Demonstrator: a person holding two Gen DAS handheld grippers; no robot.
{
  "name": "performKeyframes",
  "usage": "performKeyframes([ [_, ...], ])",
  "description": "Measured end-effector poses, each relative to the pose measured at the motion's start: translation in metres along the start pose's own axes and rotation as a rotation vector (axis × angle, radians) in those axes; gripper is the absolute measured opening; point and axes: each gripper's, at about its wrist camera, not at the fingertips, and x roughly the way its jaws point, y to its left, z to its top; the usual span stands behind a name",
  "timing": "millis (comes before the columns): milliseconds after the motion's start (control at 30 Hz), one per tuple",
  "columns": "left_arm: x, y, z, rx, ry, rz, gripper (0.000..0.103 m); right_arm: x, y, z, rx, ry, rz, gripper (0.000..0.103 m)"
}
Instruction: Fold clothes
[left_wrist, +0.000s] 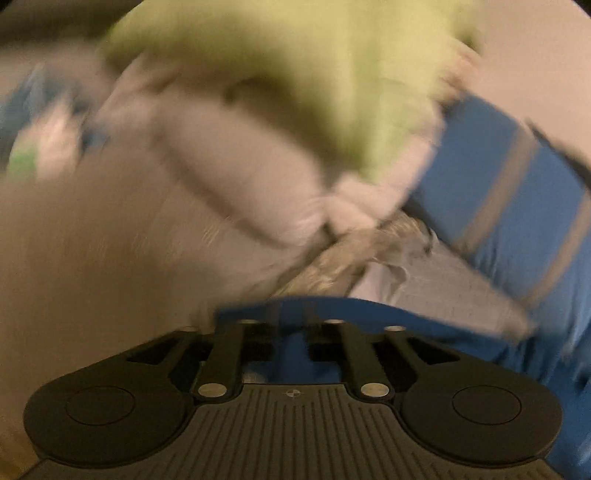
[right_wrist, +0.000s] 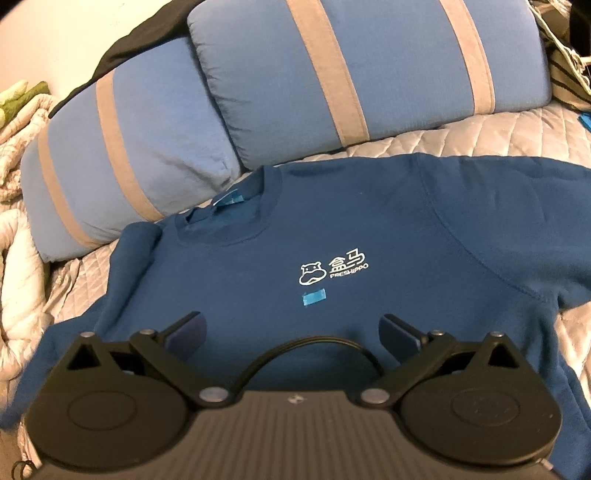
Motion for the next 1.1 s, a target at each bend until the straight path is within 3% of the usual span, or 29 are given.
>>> performKeyframes([
  [33, 0.000, 0.013, 0.000, -0.078, -0.003, -0.008, 0.046, 0.000, 0.000, 0.000, 0.001, -0.001, -0.001, 0.103],
  [133, 0.002, 0.038, 0.000, -0.209, -0.023, -0.034, 0.055, 0.001, 0.000, 0.000, 0.006, 0.003, -0.006, 0.103],
  [300, 0.027, 0.061, -0.007, -0.324, 0.006, -0.050, 0.055, 0.001, 0.001, -0.001, -0.001, 0.005, -0.012, 0.103],
  [567, 0.067, 0.079, -0.026, -0.477, 0.150, -0.035, 0.054, 0.003, -0.001, -0.001, 0.006, 0.009, -0.023, 0.103],
  [600, 0.070, 0.081, -0.027, -0.495, 0.157, -0.038, 0.053, 0.003, -0.001, -0.001, 0.005, 0.010, -0.023, 0.103],
  [633, 0.072, 0.082, -0.028, -0.511, 0.149, -0.040, 0.036, 0.003, -0.001, -0.001, 0.003, 0.010, -0.023, 0.103],
  [667, 0.073, 0.082, -0.026, -0.519, 0.144, -0.036, 0.025, 0.003, 0.000, -0.001, 0.001, 0.011, -0.024, 0.103],
  [733, 0.076, 0.077, -0.017, -0.502, 0.146, -0.007, 0.014, 0.003, 0.000, -0.001, -0.001, 0.010, -0.025, 0.103],
  [933, 0.055, 0.035, 0.052, -0.286, 0.033, 0.008, 0.012, 0.004, -0.001, -0.001, 0.000, 0.014, -0.030, 0.103],
  [1000, 0.039, 0.019, 0.079, -0.194, -0.036, -0.004, 0.012, 0.004, -0.001, -0.001, -0.001, 0.015, -0.033, 0.103],
  [1100, -0.002, 0.008, 0.107, -0.061, -0.235, -0.033, 0.012, 0.004, -0.001, -0.001, 0.001, 0.016, -0.035, 0.103],
])
